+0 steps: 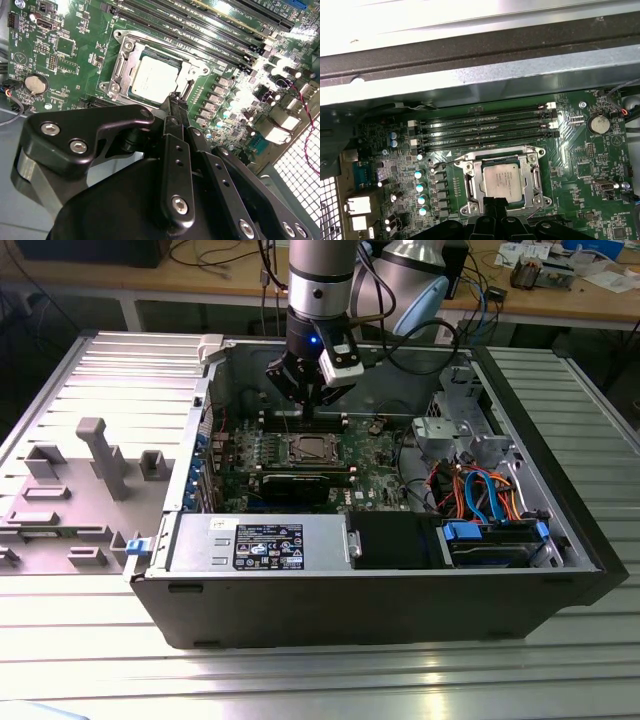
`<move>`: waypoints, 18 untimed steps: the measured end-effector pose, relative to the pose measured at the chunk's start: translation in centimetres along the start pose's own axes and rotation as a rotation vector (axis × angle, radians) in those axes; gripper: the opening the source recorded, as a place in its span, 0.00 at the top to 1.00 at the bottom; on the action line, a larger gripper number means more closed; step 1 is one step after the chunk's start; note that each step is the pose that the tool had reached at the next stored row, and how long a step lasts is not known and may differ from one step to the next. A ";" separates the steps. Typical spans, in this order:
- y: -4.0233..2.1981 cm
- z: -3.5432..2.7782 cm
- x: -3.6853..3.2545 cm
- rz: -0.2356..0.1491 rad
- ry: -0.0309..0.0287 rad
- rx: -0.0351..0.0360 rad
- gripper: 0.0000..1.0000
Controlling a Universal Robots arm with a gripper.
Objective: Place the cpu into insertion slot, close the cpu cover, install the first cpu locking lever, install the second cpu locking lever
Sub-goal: 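Install the first cpu locking lever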
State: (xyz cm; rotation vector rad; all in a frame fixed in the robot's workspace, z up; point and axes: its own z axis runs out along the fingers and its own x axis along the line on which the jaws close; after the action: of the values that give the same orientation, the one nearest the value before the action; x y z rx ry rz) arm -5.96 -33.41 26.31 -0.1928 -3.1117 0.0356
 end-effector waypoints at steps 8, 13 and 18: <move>0.00 0.00 0.00 -0.014 -0.0004 0.0003 0.89; 0.00 0.00 0.00 -0.023 -0.0006 0.0005 0.89; 0.00 0.00 0.00 -0.029 -0.0007 0.0007 0.89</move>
State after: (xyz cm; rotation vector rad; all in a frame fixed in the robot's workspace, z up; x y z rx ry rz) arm -5.96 -33.41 26.31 -0.1473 -3.1145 0.0362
